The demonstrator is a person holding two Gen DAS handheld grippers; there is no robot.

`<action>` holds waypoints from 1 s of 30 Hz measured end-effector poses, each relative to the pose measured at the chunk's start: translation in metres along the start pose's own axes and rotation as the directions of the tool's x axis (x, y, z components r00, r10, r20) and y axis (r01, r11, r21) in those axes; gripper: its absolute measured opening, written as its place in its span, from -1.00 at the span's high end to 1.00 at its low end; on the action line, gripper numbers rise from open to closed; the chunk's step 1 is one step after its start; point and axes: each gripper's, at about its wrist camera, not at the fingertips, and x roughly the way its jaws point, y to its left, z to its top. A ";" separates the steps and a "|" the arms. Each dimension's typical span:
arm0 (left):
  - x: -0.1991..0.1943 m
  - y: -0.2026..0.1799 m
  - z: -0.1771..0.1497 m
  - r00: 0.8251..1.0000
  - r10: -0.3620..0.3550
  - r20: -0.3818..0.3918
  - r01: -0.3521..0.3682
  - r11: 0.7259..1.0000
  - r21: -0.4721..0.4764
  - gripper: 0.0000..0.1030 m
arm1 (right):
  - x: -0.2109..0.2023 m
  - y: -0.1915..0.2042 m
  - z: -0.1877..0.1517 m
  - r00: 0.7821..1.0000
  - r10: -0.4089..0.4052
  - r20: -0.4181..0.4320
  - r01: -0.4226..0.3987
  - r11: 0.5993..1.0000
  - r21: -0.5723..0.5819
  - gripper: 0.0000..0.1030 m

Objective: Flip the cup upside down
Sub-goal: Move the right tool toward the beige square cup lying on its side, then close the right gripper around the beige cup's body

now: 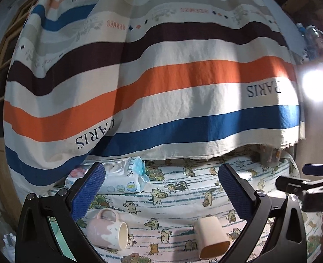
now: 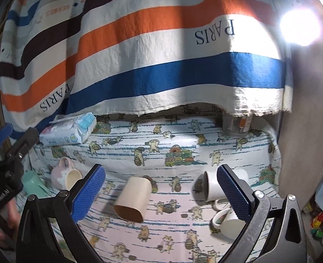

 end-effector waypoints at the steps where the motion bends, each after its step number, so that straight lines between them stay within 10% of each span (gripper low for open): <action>1: 0.007 0.003 0.000 1.000 0.004 -0.012 -0.004 1.000 -0.007 -0.99 | 0.005 -0.001 0.007 1.000 0.017 -0.016 -0.017 1.000 0.018 -0.99; 13: 0.075 0.058 -0.051 0.982 0.036 -0.187 -0.071 0.980 -0.188 -0.99 | 0.105 0.023 0.025 0.961 0.069 -0.269 -0.064 0.998 0.027 -0.96; 24: 0.114 0.076 -0.094 0.913 -0.018 -0.407 -0.107 0.954 -0.281 -0.99 | 0.223 0.043 -0.038 0.818 0.075 -0.570 -0.046 0.997 0.064 -0.81; 30: 0.122 0.076 -0.103 0.887 -0.008 -0.461 -0.138 0.949 -0.284 -0.99 | 0.246 0.055 -0.062 0.778 0.007 -0.628 0.012 1.000 0.026 -0.81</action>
